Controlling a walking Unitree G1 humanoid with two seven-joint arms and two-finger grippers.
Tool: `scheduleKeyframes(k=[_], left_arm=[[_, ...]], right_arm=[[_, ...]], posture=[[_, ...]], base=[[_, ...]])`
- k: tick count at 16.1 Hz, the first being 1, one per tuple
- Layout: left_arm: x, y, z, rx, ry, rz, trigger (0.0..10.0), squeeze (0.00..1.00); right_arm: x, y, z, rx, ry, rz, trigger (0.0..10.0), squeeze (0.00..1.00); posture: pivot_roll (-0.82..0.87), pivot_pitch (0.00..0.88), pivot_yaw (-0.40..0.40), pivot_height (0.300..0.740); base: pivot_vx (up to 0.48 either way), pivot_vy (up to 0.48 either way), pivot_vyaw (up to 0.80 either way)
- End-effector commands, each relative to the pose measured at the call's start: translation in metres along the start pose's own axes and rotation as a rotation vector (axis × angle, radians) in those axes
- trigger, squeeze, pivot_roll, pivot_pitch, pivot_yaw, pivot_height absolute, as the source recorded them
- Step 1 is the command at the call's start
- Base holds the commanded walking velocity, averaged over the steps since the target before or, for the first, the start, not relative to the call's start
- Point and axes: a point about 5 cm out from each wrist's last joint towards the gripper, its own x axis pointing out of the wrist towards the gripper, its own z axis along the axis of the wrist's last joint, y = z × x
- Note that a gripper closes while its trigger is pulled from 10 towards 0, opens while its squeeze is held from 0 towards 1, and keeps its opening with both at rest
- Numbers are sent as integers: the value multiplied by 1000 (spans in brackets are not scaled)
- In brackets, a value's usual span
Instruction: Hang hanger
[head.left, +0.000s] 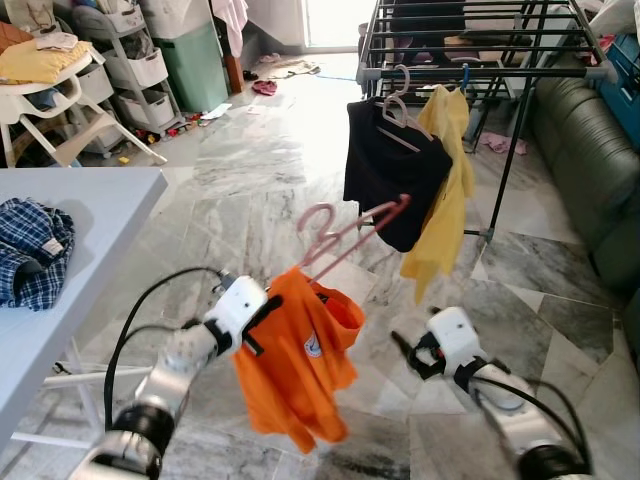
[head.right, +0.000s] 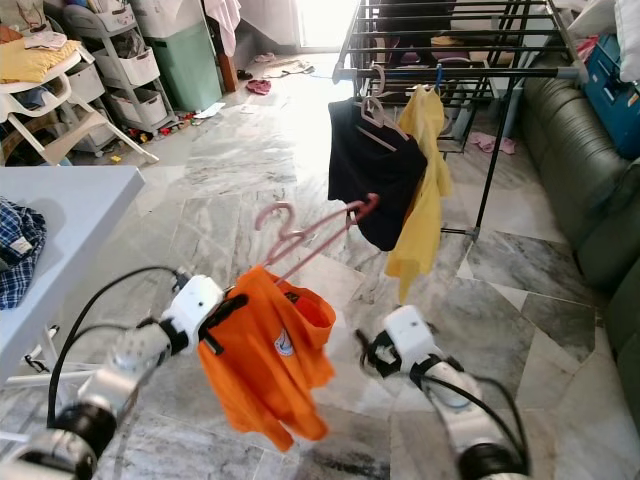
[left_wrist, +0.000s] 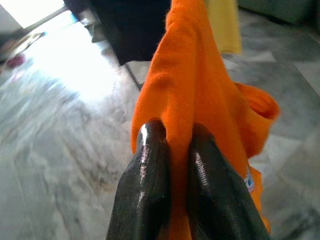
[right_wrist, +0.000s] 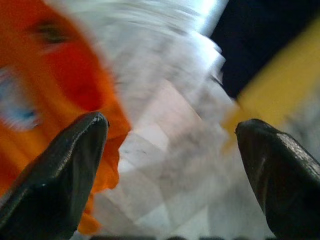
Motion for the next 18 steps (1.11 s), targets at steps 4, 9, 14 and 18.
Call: scheduleKeyframes(k=[4,9,14,18], left_arm=[[-10,-20,-29,-188,52,140,0,0],[0,-24,-7,-173,-61,69,0,0],[1,-43,18,-84,-183,-158,0,0],[-5,-49,24,-58,-214,-237,0,0]], right_arm=[[3,31,-30,288,196,-136,10000,24],[9,38,-29,291,266,-129,10000,0],[21,26,2,387,96,-53,10000,0],[24,-4,20,477,16,-100,10000,0]], posture=[[-106,0,80,740],[-105,0,74,740],[-96,0,90,740],[-84,0,91,740]], base=[[0,0,0],[0,0,0],[0,0,0],[0,0,0]])
